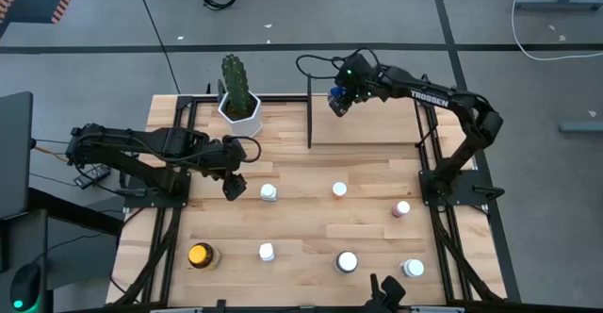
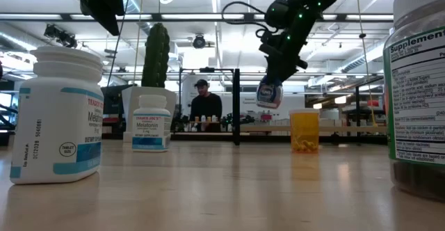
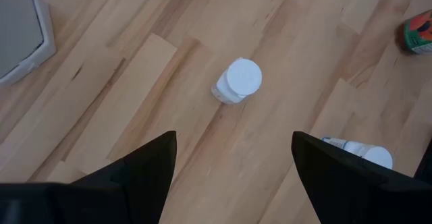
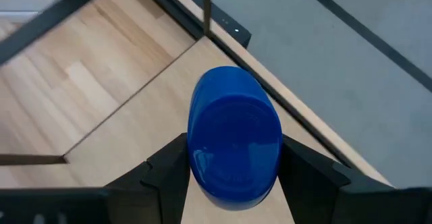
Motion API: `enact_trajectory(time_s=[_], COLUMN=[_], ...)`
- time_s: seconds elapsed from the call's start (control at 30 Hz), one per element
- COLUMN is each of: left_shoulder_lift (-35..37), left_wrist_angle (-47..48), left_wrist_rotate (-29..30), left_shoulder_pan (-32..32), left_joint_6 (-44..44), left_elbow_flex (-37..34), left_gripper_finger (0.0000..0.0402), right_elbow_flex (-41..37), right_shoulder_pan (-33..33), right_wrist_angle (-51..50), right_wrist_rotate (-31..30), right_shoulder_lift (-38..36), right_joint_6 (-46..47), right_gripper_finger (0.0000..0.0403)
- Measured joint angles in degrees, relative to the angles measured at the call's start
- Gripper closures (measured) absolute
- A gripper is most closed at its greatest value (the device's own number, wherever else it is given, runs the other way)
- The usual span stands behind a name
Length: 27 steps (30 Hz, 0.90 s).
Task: Pick and place medicine bottles onto shelf by color
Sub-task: Put the blue pill bottle on the shelf
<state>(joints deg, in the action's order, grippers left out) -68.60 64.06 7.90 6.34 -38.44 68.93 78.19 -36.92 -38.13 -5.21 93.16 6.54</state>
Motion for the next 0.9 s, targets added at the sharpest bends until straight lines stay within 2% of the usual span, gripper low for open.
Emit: enact_trajectory(time_s=[0.23, 0.4, 0.67, 0.9], left_shoulder_lift=[0.0, 0.0, 0.0, 0.0], left_wrist_angle=[-0.32, -0.42, -0.14, -0.19], left_wrist_rotate=[0.0, -0.03, -0.44, 0.08], left_shoulder_pan=[-0.12, -0.1, 0.01, -0.01], left_joint_6=[-0.28, -1.5, -2.94, -3.0], left_elbow_flex=[0.0, 0.0, 0.0, 0.0], left_gripper_finger=[0.0104, 0.0104, 0.0104, 0.0104], right_elbow_flex=[0.75, 5.93, 19.95, 21.8], right_shoulder_pan=[-2.56, -2.64, -3.98, -4.54], right_wrist_angle=[2.59, 2.27, -9.39, -11.56], right_wrist_rotate=[3.13, 4.27, 3.54, 4.27], right_shoulder_lift=[2.68, 7.88, 16.78, 19.23], right_joint_6=[-0.17, -0.75, -3.75, -3.49], right_gripper_finger=[0.0198, 0.0198, 0.0198, 0.0198])
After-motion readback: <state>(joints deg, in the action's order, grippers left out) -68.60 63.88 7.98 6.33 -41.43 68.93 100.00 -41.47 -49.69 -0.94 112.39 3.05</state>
